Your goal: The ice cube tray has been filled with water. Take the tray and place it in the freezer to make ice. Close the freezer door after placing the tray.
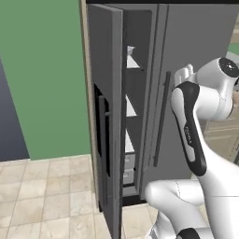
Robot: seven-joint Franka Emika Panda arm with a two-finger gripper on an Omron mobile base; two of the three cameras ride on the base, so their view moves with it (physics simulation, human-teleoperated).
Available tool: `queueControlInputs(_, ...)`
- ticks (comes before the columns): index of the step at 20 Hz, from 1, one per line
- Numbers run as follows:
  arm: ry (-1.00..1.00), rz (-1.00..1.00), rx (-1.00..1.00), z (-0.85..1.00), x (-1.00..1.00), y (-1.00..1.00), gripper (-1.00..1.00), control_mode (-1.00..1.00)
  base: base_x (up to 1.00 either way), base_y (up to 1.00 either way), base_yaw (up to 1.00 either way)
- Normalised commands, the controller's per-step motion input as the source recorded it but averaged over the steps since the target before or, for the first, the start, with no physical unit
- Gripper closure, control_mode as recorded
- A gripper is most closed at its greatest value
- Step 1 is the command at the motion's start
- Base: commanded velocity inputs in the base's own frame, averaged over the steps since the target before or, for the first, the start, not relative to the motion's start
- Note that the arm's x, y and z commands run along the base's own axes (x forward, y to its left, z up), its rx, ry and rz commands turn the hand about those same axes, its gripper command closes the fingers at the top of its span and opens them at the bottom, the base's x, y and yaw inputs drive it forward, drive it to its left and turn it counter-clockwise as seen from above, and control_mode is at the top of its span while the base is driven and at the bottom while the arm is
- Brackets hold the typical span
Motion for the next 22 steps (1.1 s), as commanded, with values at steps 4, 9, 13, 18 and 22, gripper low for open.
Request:
queueControlInputs(4,0.00,0.00,0.00,0.00,0.00,0.00,-1.00,1.00,-0.43,0.12,-0.15)
queueControlInputs(9,0.00,0.00,0.00,0.00,0.01,0.03,-1.00,-1.00,-0.08,0.10,-0.03)
queueControlInputs(13,0.01,0.00,0.00,0.00,0.09,0.00,-1.00,-1.00,0.00,0.00,0.00)
queueControlInputs(18,0.03,0.00,0.00,0.00,0.10,0.16,-1.00,-1.00,0.00,0.00,0.00)
queueControlInputs(22,0.00,0.00,-0.02,0.00,0.25,0.17,-1.00,-1.00,0.00,0.00,0.00)
